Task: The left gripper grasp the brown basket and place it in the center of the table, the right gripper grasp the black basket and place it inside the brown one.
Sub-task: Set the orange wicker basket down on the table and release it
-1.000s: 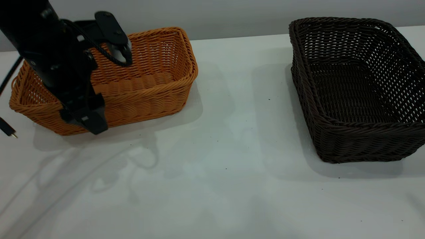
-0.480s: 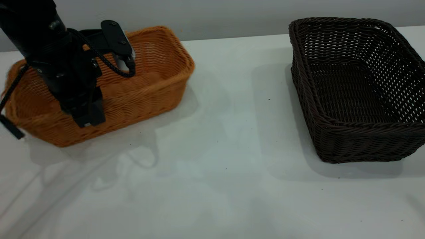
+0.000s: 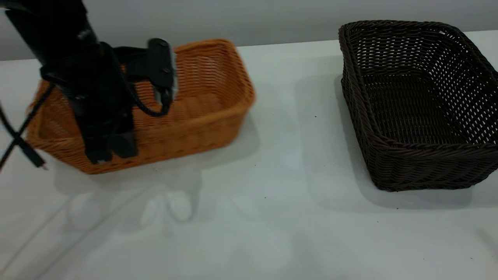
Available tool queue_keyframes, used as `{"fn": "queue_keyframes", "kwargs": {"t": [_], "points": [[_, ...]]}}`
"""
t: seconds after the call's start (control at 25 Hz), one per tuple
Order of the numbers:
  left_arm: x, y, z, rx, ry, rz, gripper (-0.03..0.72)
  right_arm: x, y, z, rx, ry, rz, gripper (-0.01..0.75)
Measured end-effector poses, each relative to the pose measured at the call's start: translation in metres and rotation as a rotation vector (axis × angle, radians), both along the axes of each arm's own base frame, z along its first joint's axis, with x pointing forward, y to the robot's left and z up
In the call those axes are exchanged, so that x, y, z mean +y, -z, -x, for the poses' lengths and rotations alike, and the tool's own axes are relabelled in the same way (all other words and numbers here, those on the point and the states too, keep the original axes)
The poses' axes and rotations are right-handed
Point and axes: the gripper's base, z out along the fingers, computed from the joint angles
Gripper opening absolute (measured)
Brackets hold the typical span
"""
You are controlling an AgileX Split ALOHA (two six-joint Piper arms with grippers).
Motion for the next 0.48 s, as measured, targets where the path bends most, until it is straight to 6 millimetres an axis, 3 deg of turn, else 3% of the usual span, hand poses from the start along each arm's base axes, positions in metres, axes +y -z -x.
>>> {"fn": "queue_keyframes", "kwargs": {"t": [0.2, 0.48], "points": [[-0.022, 0.000, 0.010, -0.003, 0.153, -0.012, 0.113, 0.000, 0.000, 0.000, 0.000, 0.000, 0.000, 0.509], [-0.050, 0.000, 0.024, 0.006, 0.219, 0.007, 0.113, 0.000, 0.000, 0.000, 0.000, 0.000, 0.000, 0.509]]}}
